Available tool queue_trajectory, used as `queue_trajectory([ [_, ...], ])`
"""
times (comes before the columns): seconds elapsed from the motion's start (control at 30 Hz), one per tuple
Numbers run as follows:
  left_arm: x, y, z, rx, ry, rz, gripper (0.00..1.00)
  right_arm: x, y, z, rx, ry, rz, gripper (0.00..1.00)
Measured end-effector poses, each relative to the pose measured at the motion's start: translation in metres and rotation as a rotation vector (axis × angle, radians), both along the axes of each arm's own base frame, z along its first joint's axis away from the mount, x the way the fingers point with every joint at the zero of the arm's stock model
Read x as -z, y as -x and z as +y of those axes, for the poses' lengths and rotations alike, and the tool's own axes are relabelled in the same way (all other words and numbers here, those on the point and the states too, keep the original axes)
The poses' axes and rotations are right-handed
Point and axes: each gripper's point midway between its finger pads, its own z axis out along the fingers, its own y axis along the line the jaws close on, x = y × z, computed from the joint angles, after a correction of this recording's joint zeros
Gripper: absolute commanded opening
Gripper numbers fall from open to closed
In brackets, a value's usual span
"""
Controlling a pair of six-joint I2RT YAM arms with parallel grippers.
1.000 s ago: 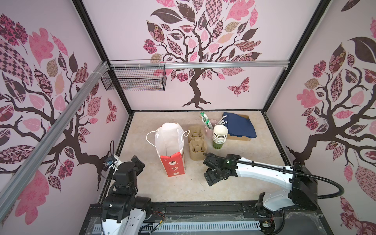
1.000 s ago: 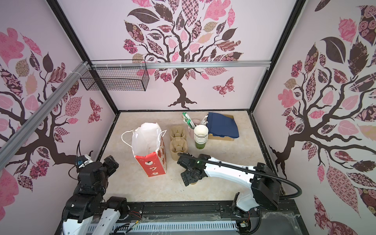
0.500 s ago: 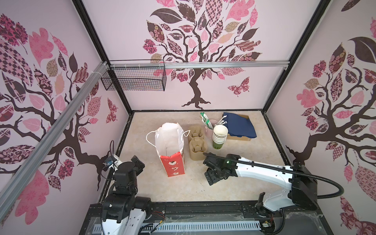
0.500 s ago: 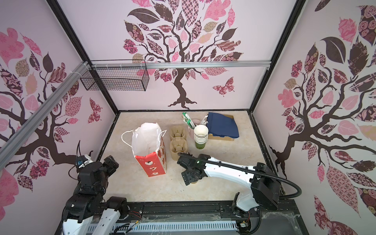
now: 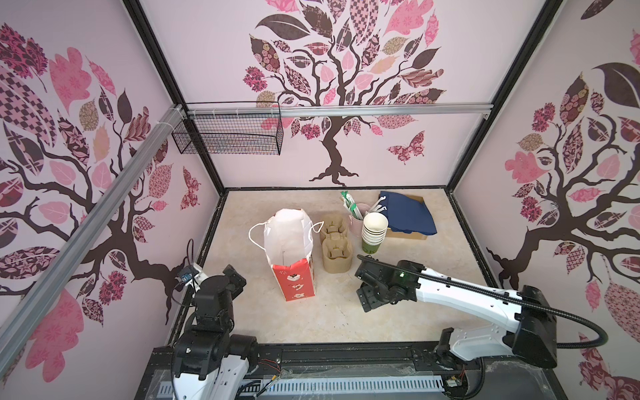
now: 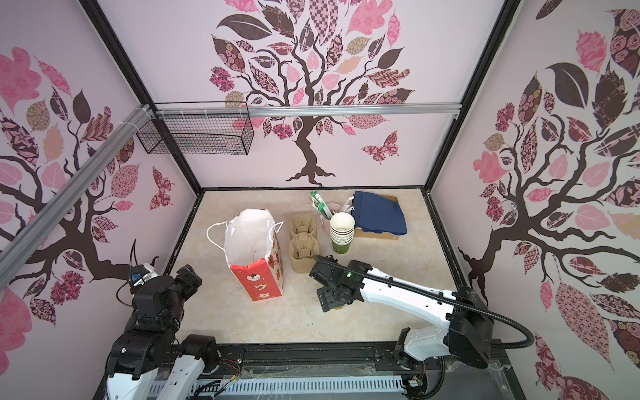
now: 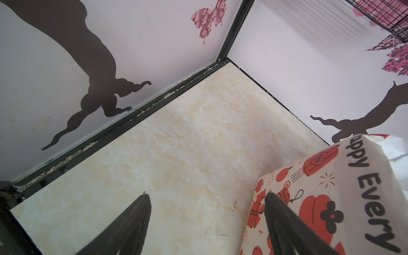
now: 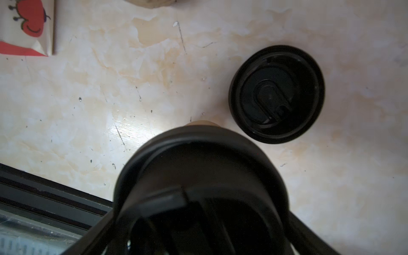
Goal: Pack a coffee takeout order
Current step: Pick up the coffee cup from the bottom-center of the table, then place the coffee cup at the middle-right of the table.
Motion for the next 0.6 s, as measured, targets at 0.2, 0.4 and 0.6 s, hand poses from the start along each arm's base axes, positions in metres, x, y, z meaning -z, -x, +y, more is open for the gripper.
queue_trajectory([
  [0.2, -0.001, 0.001, 0.0, 0.0, 0.001, -0.006, 0.84, -0.03, -0.033, -0.044, 0.156, -0.039, -0.087, 0.9],
  [0.4, -0.002, 0.002, 0.0, 0.001, 0.003, -0.017, 0.84, -0.046, -0.076, -0.09, 0.29, -0.035, -0.147, 0.9],
  [0.6, -0.003, 0.003, 0.0, 0.001, 0.004, -0.022, 0.84, -0.043, -0.122, -0.116, 0.356, -0.031, -0.175, 0.91],
])
